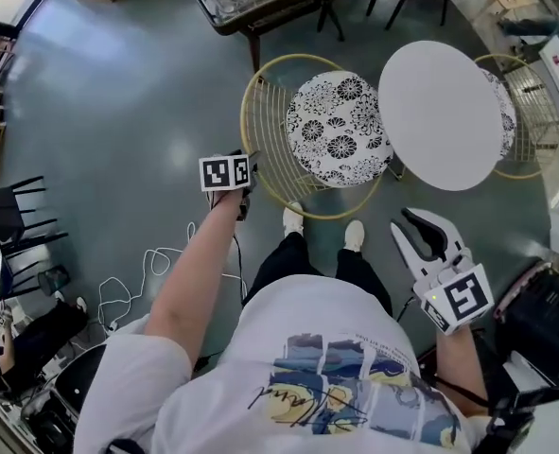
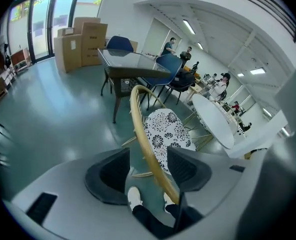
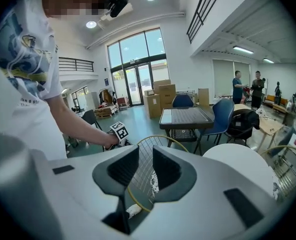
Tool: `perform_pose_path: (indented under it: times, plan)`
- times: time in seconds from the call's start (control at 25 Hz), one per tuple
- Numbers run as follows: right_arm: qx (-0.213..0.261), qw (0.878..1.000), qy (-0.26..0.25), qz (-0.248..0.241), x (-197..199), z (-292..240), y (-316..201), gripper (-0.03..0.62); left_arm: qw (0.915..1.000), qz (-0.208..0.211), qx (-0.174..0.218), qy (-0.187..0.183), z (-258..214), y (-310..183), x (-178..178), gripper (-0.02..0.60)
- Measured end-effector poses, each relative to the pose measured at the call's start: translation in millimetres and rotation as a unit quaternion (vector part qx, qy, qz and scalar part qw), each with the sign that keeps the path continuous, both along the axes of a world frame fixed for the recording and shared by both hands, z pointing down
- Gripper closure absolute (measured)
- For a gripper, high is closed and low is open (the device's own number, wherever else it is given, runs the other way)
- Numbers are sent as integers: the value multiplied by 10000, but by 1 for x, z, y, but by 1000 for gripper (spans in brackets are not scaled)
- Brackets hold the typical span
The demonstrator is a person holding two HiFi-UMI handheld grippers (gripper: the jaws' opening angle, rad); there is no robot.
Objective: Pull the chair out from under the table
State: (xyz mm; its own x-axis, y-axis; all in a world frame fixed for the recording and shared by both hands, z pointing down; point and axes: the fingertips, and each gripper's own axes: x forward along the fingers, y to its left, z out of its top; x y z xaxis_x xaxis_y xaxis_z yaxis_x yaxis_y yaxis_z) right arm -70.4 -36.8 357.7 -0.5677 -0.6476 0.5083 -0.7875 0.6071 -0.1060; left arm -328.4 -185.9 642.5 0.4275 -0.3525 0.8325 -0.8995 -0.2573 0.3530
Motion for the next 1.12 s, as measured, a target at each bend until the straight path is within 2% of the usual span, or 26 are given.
perform_pose_path:
  times: [0.24,0.6,0.72,0.8,0.88,1.12]
  plan:
    - [-86,9993,64,364,-20,7,-7,505,9993,127,-351,86,30,-19,3,362]
    - [-159,9971,197,717,-22,10,-17,505,9948,211,-912,396,56,-24,18,365]
    - [-155,9966,218,778,-21,14,-18,505,9945,165,-980,336,59,-23,23,439]
    - [-158,9967,214,765,-22,17,-18,505,9950,18,-973,238,59,-23,22,467]
    - [-172,9969,239,725,-26,18,-20,505,9943,-300,-997,249,58,-23,18,514]
    - [-195,9972,282,670,-38,16,-27,505,9875,-1143,-1051,283,60,-28,4,563]
